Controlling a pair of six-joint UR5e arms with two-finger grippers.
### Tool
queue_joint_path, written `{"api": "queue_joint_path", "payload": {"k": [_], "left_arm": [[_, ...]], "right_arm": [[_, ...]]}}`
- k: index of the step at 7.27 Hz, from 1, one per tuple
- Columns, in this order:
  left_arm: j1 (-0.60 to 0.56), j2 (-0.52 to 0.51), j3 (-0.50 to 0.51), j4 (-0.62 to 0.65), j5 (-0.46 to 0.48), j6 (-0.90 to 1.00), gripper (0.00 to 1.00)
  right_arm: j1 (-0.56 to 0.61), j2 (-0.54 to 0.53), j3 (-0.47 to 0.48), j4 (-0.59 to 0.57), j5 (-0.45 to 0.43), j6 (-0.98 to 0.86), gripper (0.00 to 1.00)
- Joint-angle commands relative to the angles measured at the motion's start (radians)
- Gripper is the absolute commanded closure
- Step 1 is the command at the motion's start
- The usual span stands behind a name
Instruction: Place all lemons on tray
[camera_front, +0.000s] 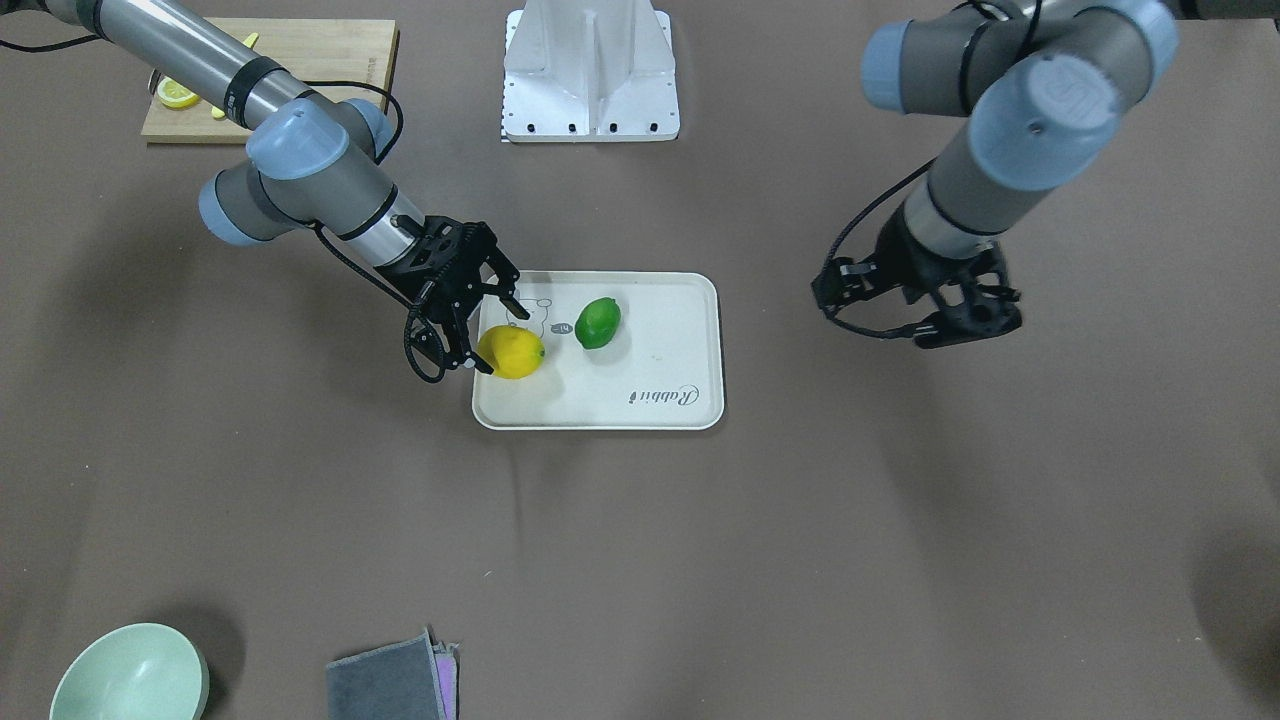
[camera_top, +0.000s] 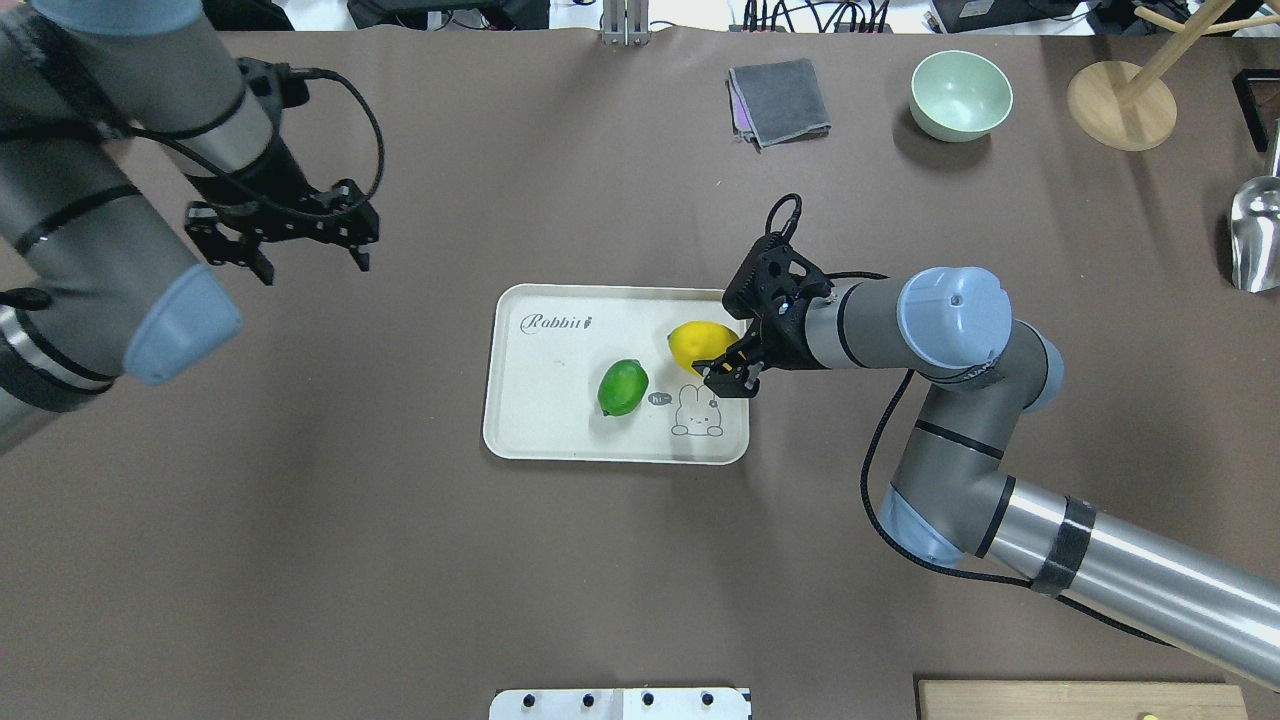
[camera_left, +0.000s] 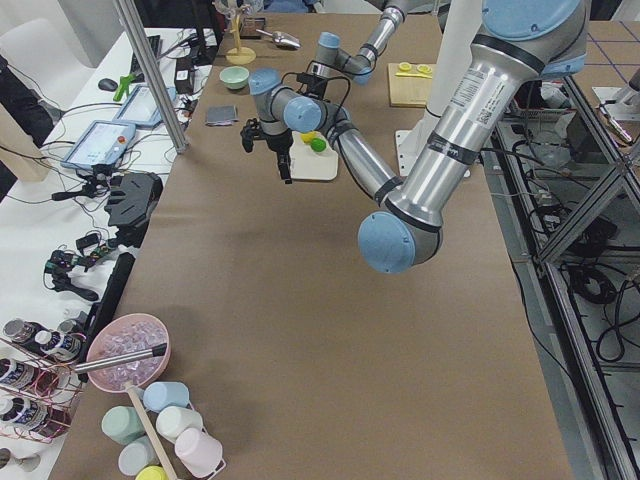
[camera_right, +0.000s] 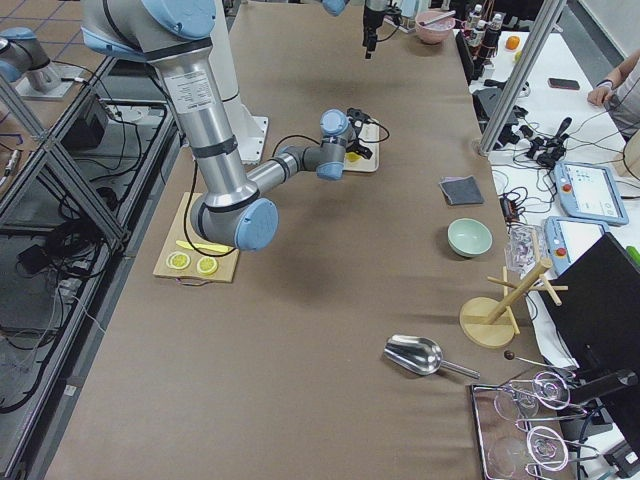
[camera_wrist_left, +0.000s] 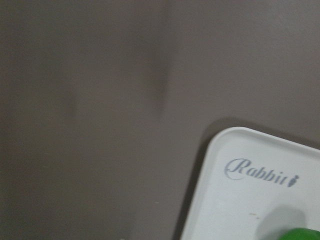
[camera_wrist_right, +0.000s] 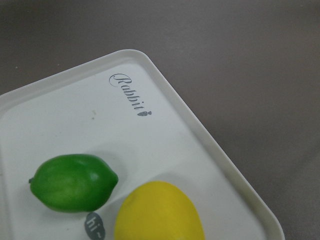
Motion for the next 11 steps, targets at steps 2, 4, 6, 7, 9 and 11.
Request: {"api": "queue_joint_path", "payload": {"k": [2, 4, 6, 7, 9, 11], "left_arm": [[-0.175, 0.133, -0.056, 0.063, -0.03, 0.295, 0.02], [-0.232, 0.227, -0.107, 0.063, -0.034, 0.382, 0.02], [-0.287, 0.351, -0.132, 0.05, -0.055, 0.482, 0.02], [-0.321, 0.411, -0.122, 0.05, -0.057, 0.573, 0.02], [-0.41, 0.491, -0.086, 0.048, -0.058, 0.715, 0.02], [-0.485, 0.553, -0.05, 0.046, -0.057, 0.846, 0.02]], "right_arm": [[0.022, 0.006, 0.0, -0.001, 0.004, 0.0, 0.01], [0.074, 0.016, 0.008, -0.035, 0.057, 0.002, 0.01], [0.203, 0.029, 0.05, -0.195, 0.244, 0.0, 0.01], [0.258, 0.02, 0.051, -0.249, 0.313, 0.0, 0.01], [0.332, -0.002, 0.051, -0.404, 0.389, 0.0, 0.01], [0.399, -0.016, 0.052, -0.562, 0.478, 0.002, 0.01]]}}
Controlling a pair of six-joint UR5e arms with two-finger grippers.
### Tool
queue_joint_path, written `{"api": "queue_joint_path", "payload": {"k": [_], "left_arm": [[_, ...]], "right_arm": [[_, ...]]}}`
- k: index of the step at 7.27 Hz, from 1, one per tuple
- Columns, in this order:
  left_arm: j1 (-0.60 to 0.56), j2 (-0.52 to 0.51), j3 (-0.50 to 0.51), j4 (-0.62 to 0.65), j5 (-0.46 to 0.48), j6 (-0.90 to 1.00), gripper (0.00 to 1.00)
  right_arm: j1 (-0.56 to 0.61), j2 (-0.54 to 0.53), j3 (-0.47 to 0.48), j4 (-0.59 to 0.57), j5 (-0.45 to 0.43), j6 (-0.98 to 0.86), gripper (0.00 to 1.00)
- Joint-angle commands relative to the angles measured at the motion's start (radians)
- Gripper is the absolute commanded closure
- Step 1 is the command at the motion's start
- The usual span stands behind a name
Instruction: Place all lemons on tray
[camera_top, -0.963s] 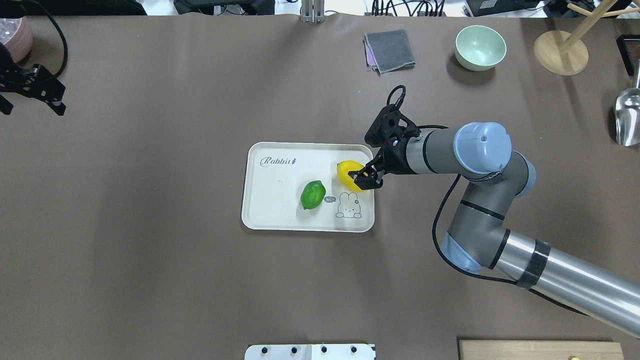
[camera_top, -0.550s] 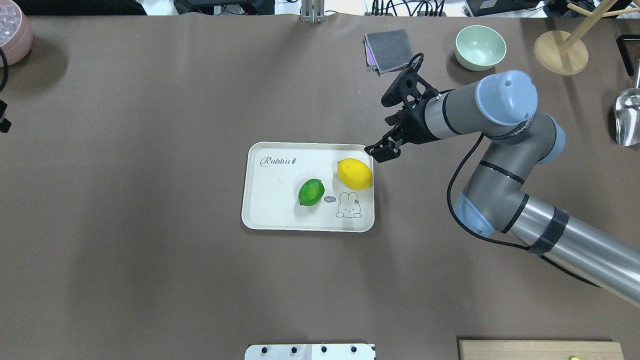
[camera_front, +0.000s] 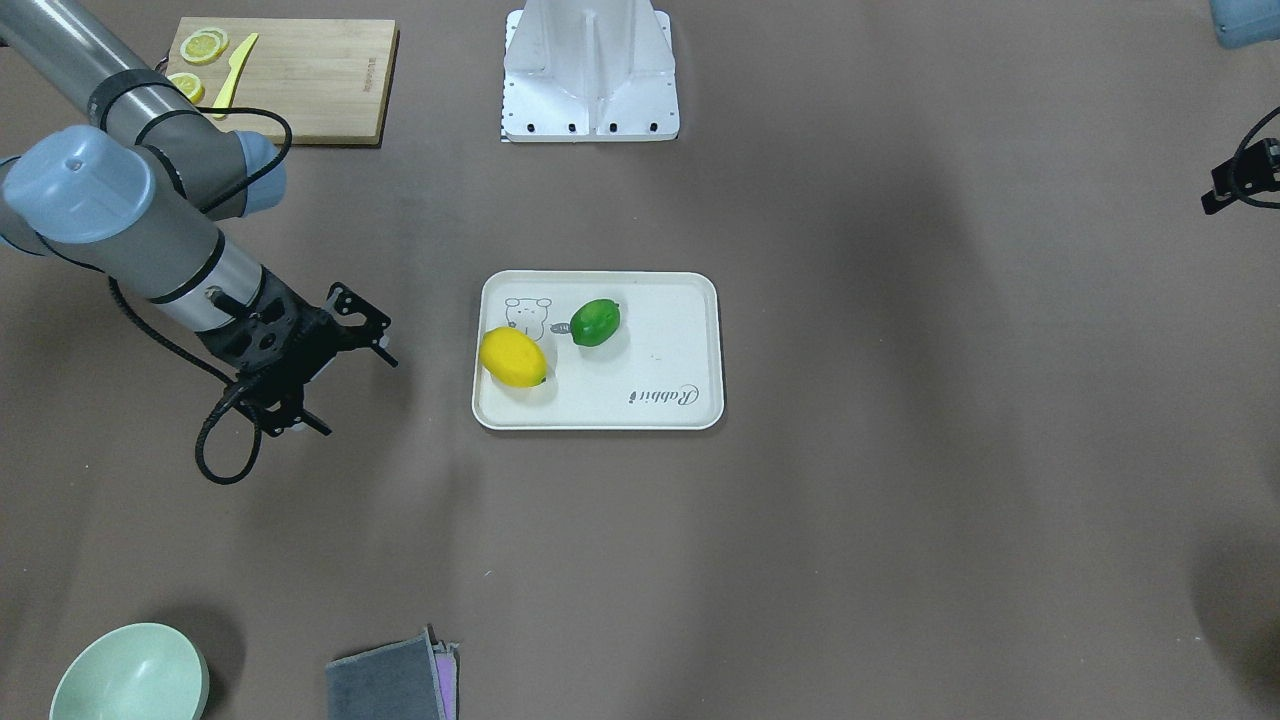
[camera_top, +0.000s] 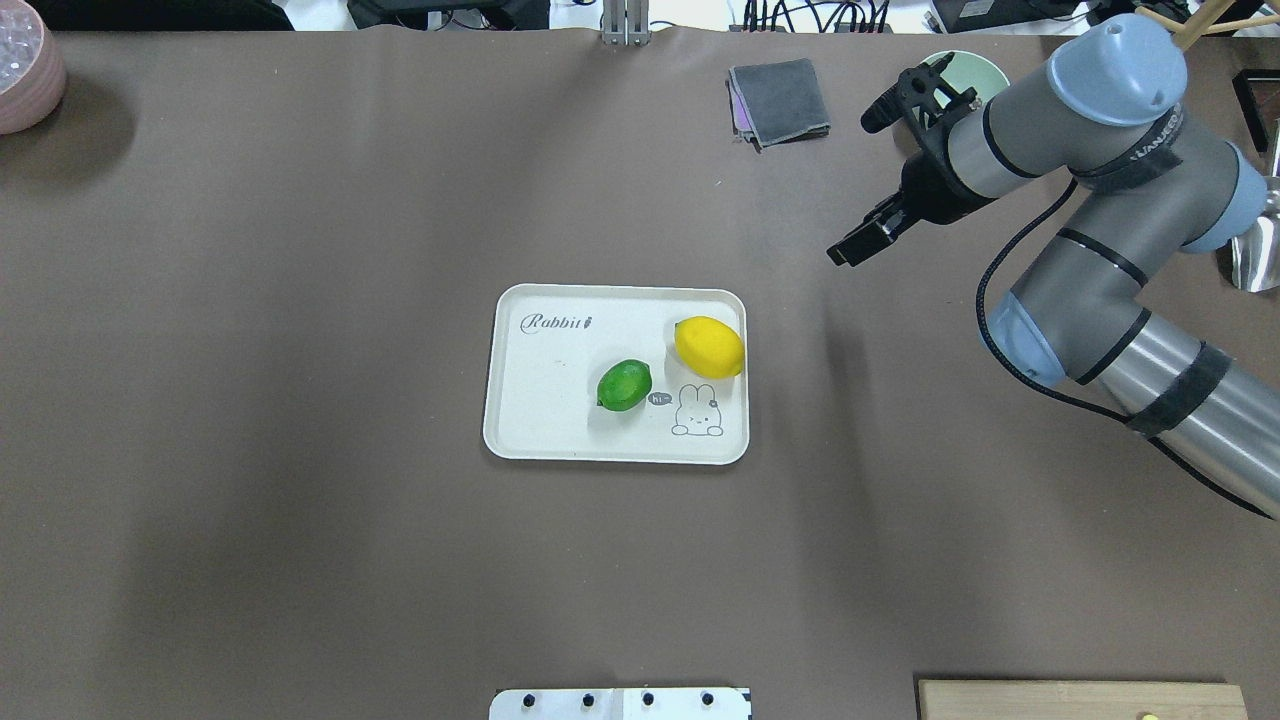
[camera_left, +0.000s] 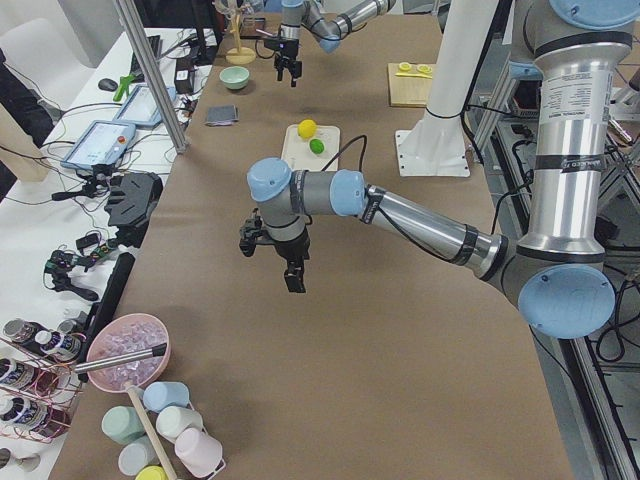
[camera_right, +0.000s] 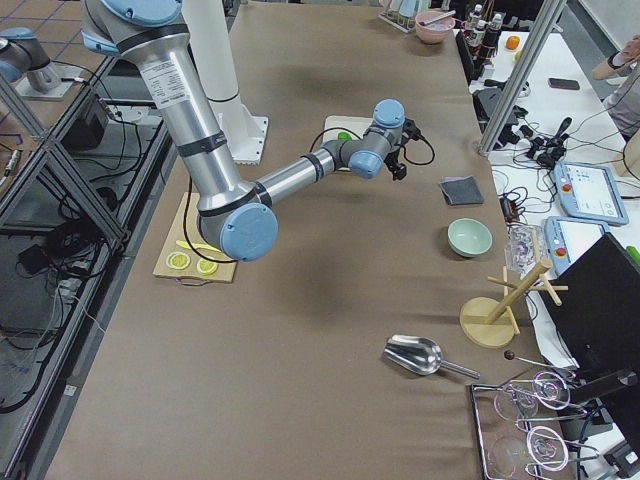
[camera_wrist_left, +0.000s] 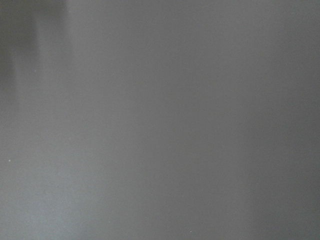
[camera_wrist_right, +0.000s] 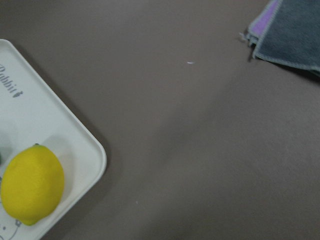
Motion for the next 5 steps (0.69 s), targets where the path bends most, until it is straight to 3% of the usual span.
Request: {"api": "queue_joint_path", "payload": {"k": [1, 3, 5], "left_arm": [[-0.061, 0.08, 0.031, -0.003, 0.0, 0.107, 0.02], [-0.107, 0.162, 0.046, -0.027, 0.002, 0.147, 0.02], [-0.172, 0.177, 0.196, -0.164, 0.0, 0.242, 0.02]], "right_arm": [[0.076, -0.065, 0.035, -0.147, 0.081, 0.02, 0.01], [0.103, -0.224, 0.136, -0.185, 0.084, 0.068, 0.01], [0.172, -0.405, 0.2, -0.185, 0.086, 0.067, 0.01]]}}
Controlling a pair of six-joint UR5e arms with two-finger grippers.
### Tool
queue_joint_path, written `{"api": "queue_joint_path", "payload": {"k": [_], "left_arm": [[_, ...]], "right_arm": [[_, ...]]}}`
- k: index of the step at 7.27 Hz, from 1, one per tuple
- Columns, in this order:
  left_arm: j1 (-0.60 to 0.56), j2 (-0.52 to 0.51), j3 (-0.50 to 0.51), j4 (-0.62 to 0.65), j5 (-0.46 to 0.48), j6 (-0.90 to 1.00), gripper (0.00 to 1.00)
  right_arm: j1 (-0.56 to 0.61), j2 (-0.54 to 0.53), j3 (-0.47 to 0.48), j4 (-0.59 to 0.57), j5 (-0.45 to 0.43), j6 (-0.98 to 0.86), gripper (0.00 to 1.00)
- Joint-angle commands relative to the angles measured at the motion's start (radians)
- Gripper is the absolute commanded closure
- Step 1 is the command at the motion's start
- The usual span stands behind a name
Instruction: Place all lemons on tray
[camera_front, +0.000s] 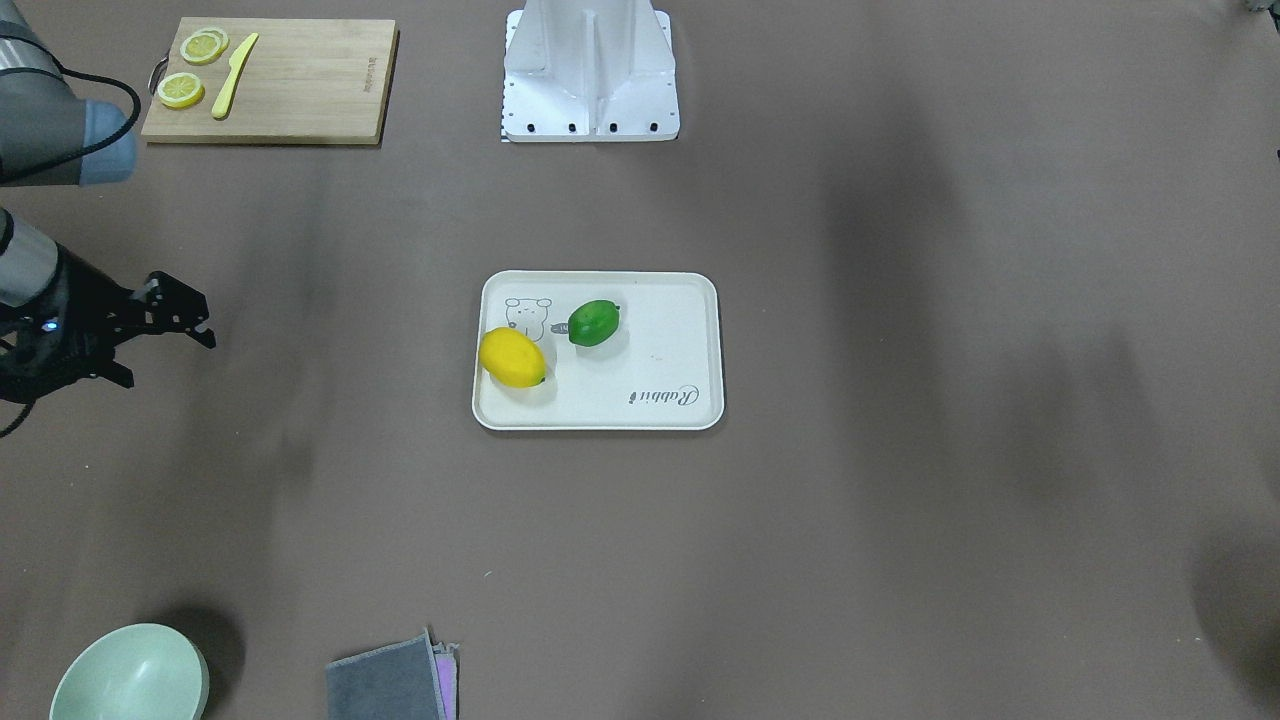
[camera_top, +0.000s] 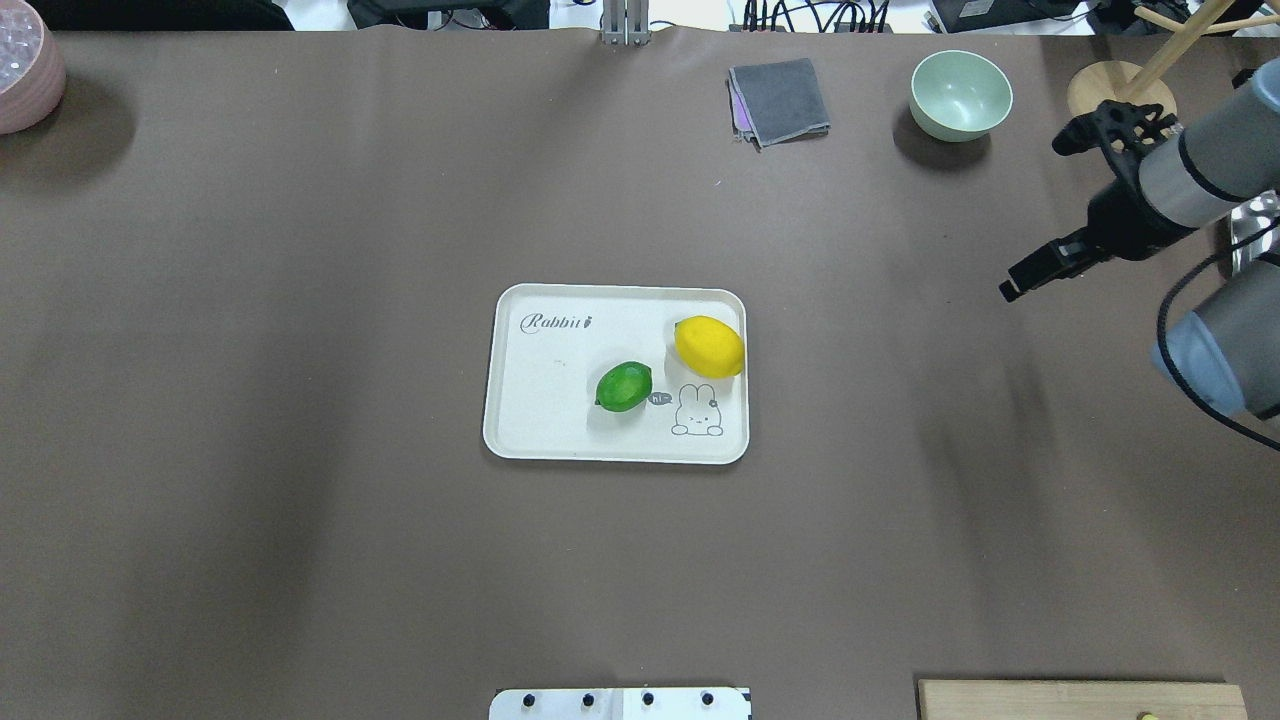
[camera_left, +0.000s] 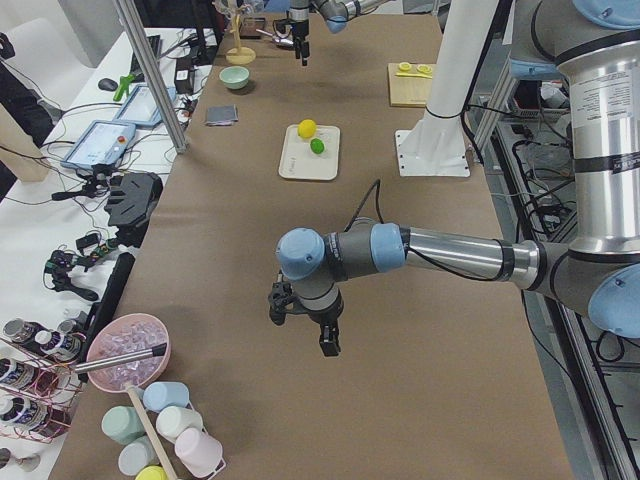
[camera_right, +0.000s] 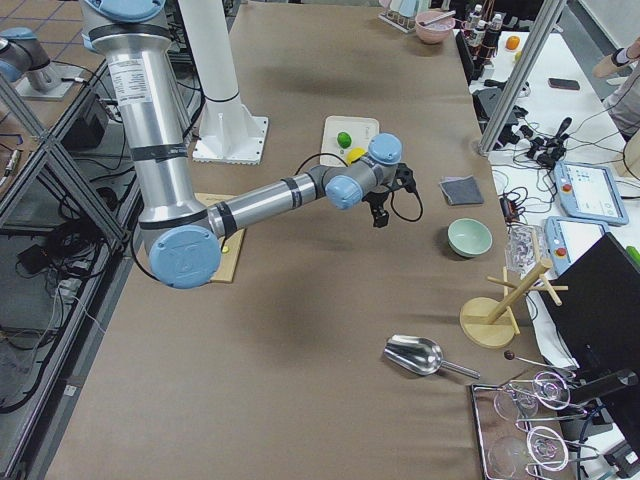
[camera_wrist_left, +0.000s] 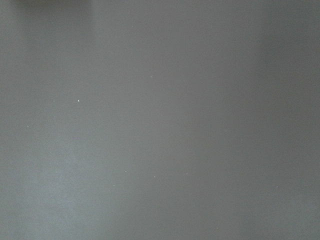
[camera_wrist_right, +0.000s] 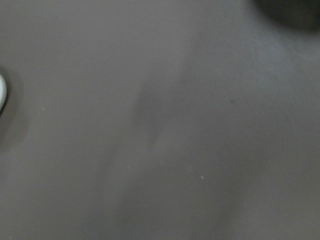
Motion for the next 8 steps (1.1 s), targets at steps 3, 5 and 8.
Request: {"api": "queue_joint_path", "payload": {"k": [3, 5, 8], "left_arm": [[-0.035, 0.041, 0.083, -0.137, 0.003, 0.044, 0.02], [-0.023, 0.033, 0.02, -0.052, 0.004, 0.042, 0.02], [-0.025, 0.031, 0.009, -0.019, 0.001, 0.045, 0.02]], "right_arm": [[0.158, -0.223, 0.063, -0.198, 0.0, -0.002, 0.01], [0.203, -0.237, 0.096, -0.308, 0.0, -0.071, 0.01], [0.343, -0.248, 0.084, -0.469, 0.0, -0.307, 0.01]]}}
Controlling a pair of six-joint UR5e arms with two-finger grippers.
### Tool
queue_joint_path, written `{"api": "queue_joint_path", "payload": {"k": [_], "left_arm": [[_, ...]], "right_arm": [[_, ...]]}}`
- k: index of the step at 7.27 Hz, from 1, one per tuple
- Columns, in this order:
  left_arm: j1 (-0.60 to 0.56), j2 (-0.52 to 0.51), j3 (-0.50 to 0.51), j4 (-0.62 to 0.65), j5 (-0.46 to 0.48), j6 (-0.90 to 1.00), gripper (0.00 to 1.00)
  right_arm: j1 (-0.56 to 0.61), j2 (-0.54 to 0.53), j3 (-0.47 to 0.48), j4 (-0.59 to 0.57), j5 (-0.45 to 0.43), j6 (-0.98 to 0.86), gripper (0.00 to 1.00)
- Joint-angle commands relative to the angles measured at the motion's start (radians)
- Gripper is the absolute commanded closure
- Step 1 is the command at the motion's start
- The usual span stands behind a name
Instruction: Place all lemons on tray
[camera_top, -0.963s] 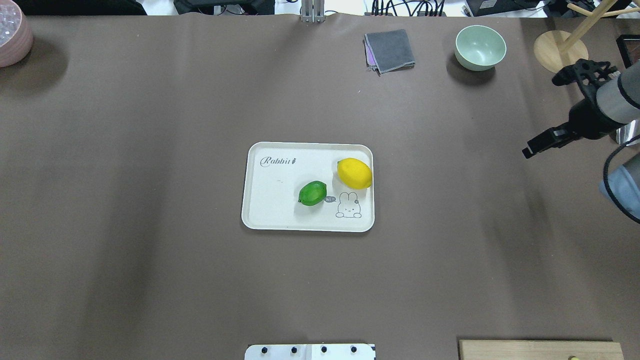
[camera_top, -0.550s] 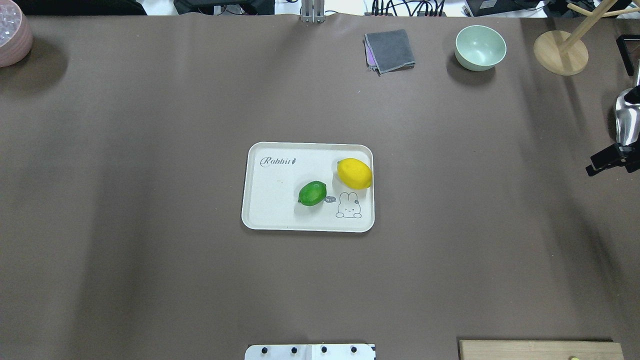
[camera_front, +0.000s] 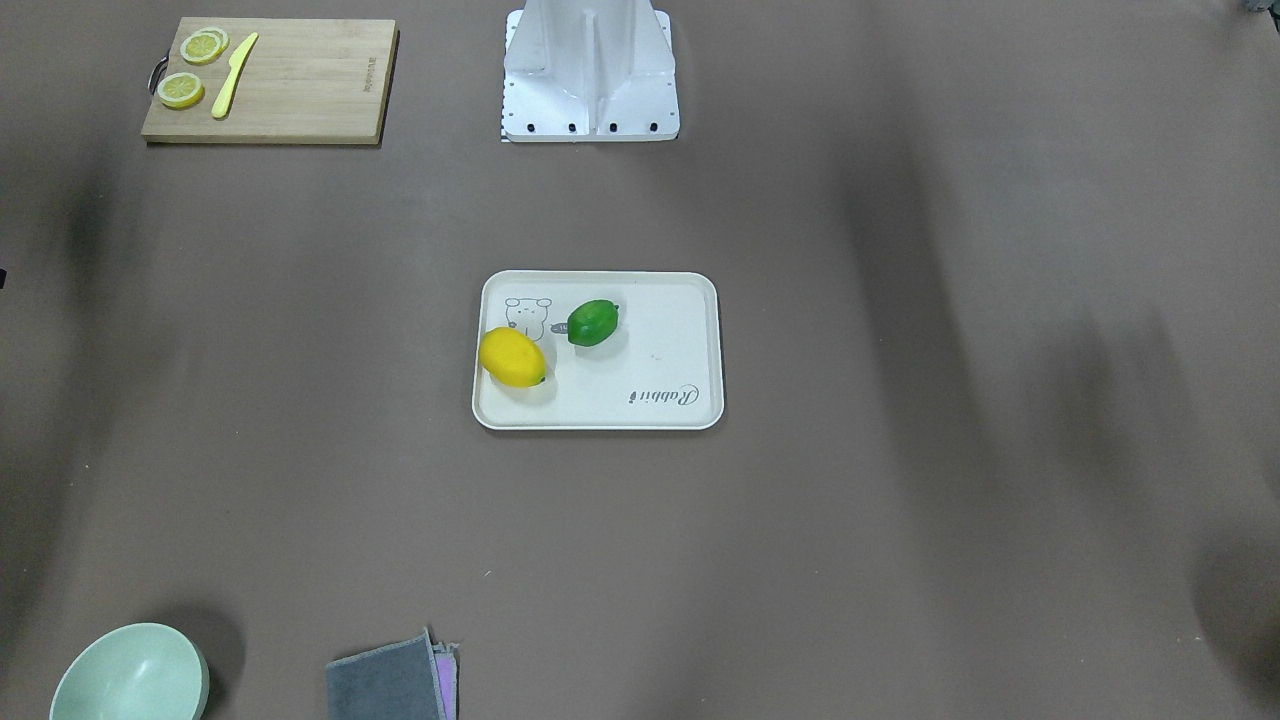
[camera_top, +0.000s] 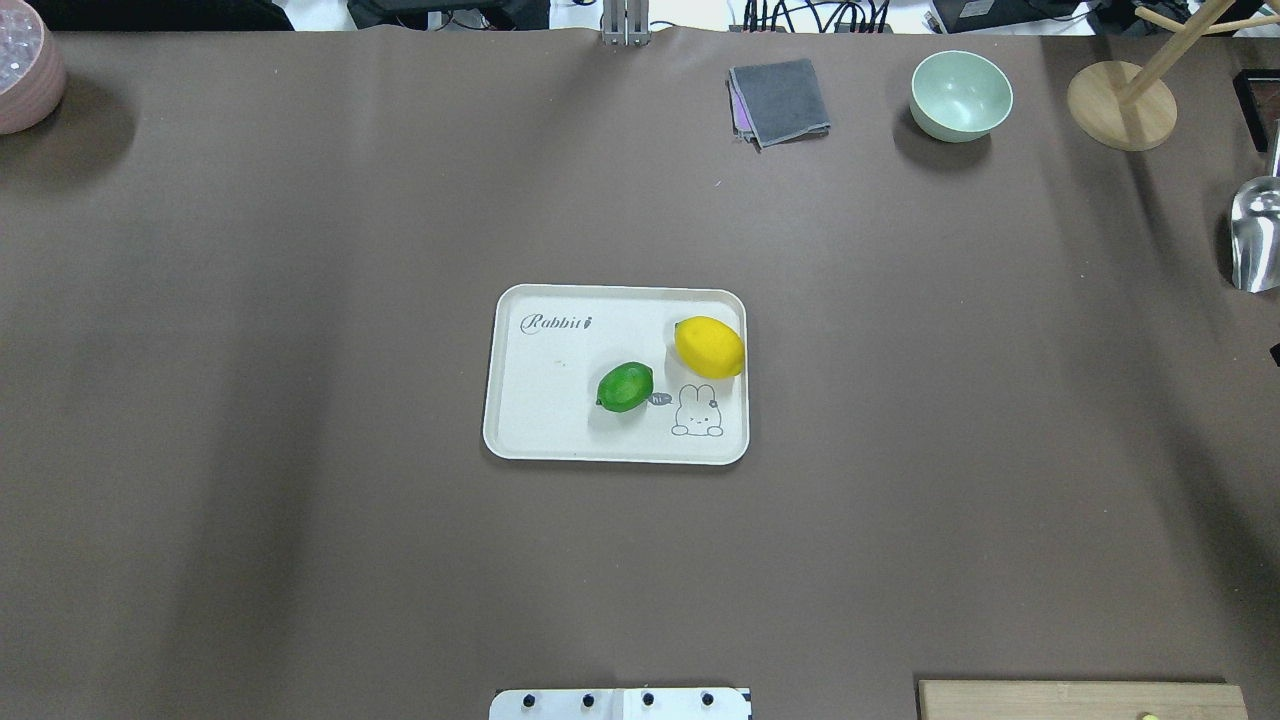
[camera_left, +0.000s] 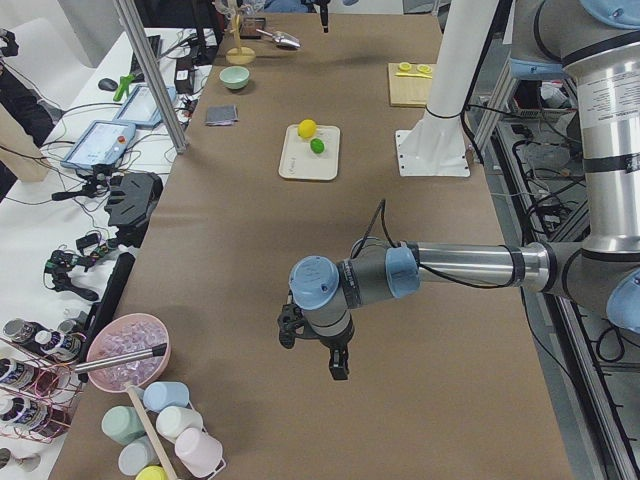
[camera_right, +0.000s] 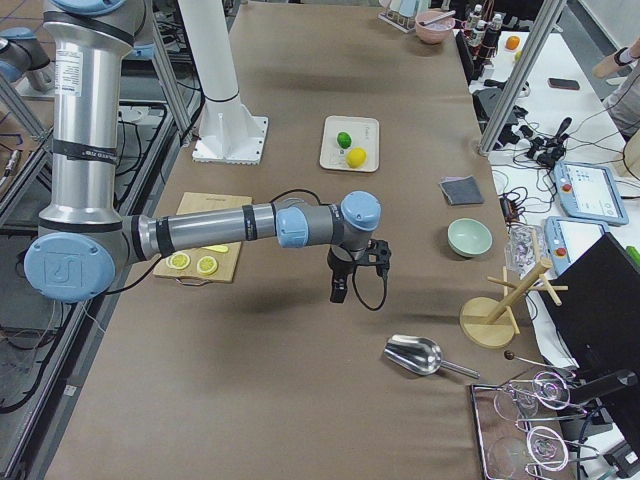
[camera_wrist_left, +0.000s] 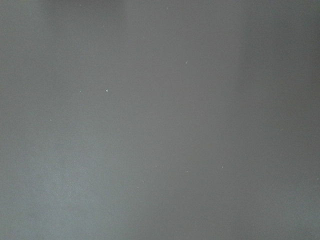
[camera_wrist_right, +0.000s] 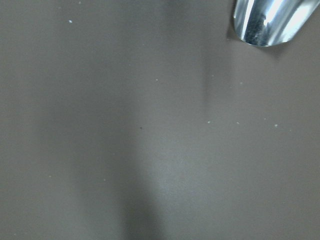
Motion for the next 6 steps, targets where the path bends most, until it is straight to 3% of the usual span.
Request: {"api": "queue_joint_path", "payload": {"k": [1, 6], "left_arm": [[0.0, 0.001, -0.002, 0.007, -0.001, 0.001, 0.02], [-0.001, 0.002, 0.001, 0.005, 0.0, 0.003, 0.02]], "right_arm": [[0.091, -0.008, -0.009, -0.067, 0.0, -0.09, 0.01], [0.187, -0.008, -0.025, -0.056, -0.037, -0.135, 0.0]]}}
